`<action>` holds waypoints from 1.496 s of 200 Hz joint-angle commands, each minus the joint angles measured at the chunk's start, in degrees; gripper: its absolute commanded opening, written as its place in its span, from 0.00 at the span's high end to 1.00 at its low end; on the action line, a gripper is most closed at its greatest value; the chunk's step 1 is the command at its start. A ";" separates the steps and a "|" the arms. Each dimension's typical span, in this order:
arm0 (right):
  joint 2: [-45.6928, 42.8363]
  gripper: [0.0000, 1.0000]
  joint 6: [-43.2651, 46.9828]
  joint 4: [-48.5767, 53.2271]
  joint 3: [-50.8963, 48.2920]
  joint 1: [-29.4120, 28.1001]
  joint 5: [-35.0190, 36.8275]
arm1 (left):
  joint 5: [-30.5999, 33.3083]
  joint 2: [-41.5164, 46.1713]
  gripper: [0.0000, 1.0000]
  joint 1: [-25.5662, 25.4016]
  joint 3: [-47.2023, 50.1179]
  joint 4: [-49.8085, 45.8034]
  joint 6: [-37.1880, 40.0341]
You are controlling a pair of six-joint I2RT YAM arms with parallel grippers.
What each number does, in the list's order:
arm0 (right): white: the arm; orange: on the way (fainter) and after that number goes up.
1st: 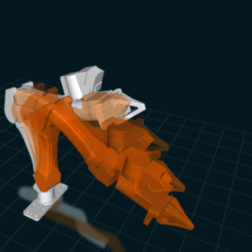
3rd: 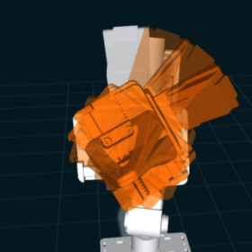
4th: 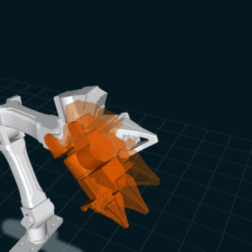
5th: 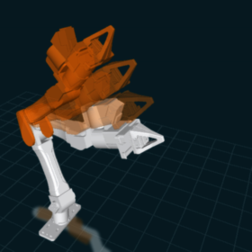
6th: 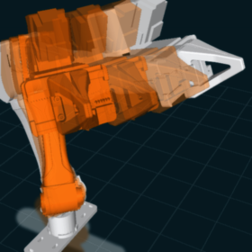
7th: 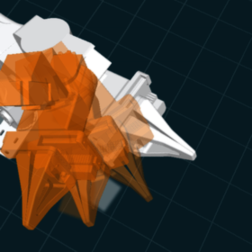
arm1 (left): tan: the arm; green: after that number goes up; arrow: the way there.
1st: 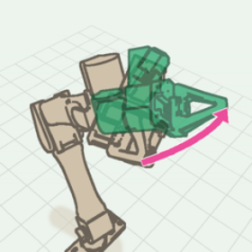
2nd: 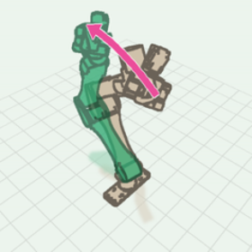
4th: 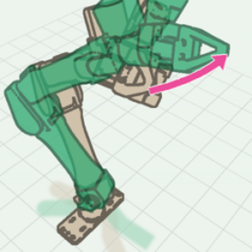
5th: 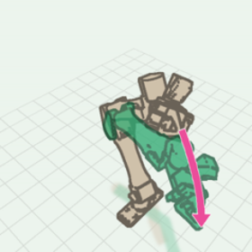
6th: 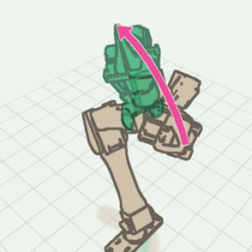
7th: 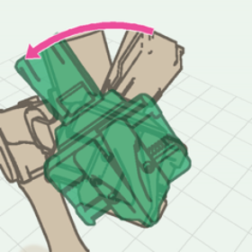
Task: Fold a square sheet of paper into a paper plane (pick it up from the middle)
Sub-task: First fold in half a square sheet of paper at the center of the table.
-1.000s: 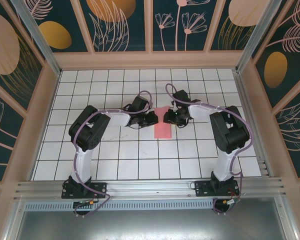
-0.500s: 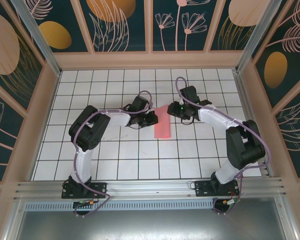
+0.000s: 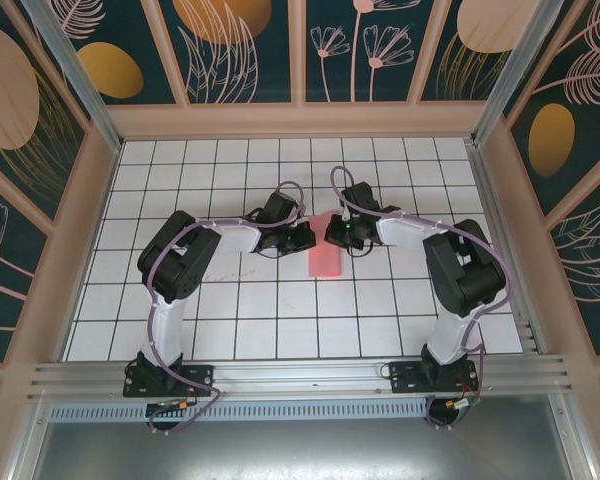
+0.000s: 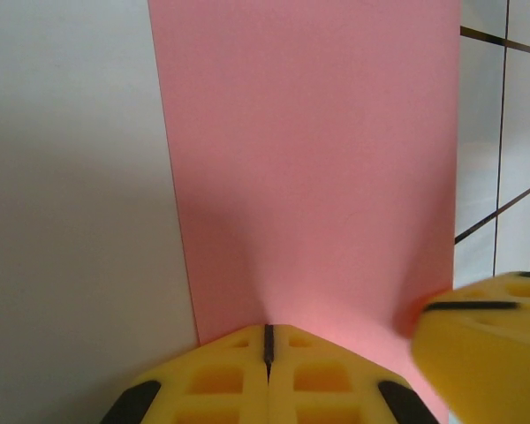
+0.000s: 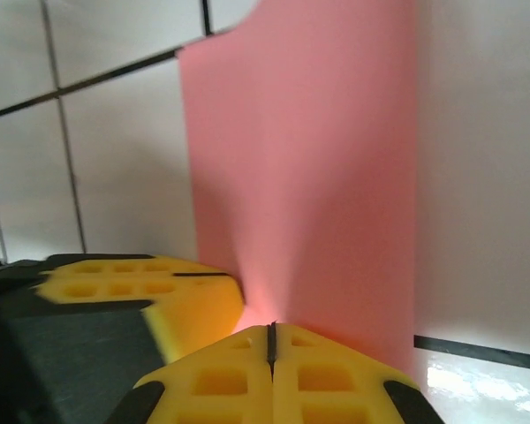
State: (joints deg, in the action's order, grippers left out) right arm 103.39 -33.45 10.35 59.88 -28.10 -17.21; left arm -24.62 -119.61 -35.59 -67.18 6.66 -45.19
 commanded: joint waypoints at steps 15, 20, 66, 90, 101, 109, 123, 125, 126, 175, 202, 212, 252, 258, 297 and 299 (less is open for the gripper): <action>2.53 0.99 0.49 -1.55 2.09 -0.14 -2.12 | 9.83 -8.92 0.95 -0.62 3.29 -7.15 1.51; 2.76 0.99 0.64 -1.56 2.09 -0.12 -2.20 | 9.77 -8.97 0.96 -0.64 3.28 -7.10 1.50; 3.79 1.00 2.00 -1.65 0.75 1.40 -2.26 | 10.37 -9.54 0.98 -0.62 3.19 -7.58 1.41; 3.69 1.00 3.41 -1.82 -0.89 2.72 -2.26 | 11.36 -9.81 1.00 -0.62 3.54 -8.09 1.33; 3.55 1.00 4.00 -2.07 -1.85 3.36 -2.62 | 11.80 -9.93 1.00 -0.62 3.80 -8.23 1.32; 3.41 1.00 4.50 -2.41 -2.53 3.93 -2.95 | 12.16 -10.00 1.00 -0.63 3.98 -8.39 1.24; 3.15 1.00 5.46 -2.43 -3.69 4.79 -3.42 | 12.73 -10.11 1.00 -0.64 4.32 -8.51 1.16; 3.11 1.00 5.60 -2.37 -3.89 4.98 -3.42 | 12.75 -10.18 1.00 -0.62 4.33 -8.50 1.11; 3.08 1.00 5.68 -2.40 -3.93 5.02 -3.43 | 12.80 -10.19 1.00 -0.62 4.38 -8.50 1.09; 0.50 1.00 7.34 -2.54 -8.00 8.66 -3.39 | 13.44 -10.29 1.00 -0.64 5.56 -8.50 1.00; -2.92 1.00 7.45 -3.21 -9.58 11.37 -3.65 | 13.46 -10.29 1.00 -0.63 5.83 -8.34 1.11; -3.91 1.00 6.97 -3.07 -9.12 11.61 -4.14 | 13.61 -10.35 1.00 -0.62 5.76 -8.45 1.27; -4.54 1.00 5.15 -4.75 -4.92 6.57 -4.20 | 14.23 -10.11 1.00 -0.66 5.65 -9.03 1.59; -4.01 1.00 4.54 -5.85 -4.53 5.94 -4.96 | 14.23 -10.11 1.00 -0.66 5.65 -9.04 1.55; 1.92 1.00 3.05 -9.88 -2.10 3.93 -8.95 | 14.32 -10.21 1.00 -0.62 5.69 -9.10 1.42; 2.19 1.00 2.98 -9.97 -2.06 3.88 -8.97 | 14.27 -10.20 1.00 -0.68 5.66 -9.11 1.42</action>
State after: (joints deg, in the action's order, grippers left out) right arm 101.84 -28.97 3.22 56.07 -23.88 -23.77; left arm -23.44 -119.63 -35.81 -66.04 8.36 -45.23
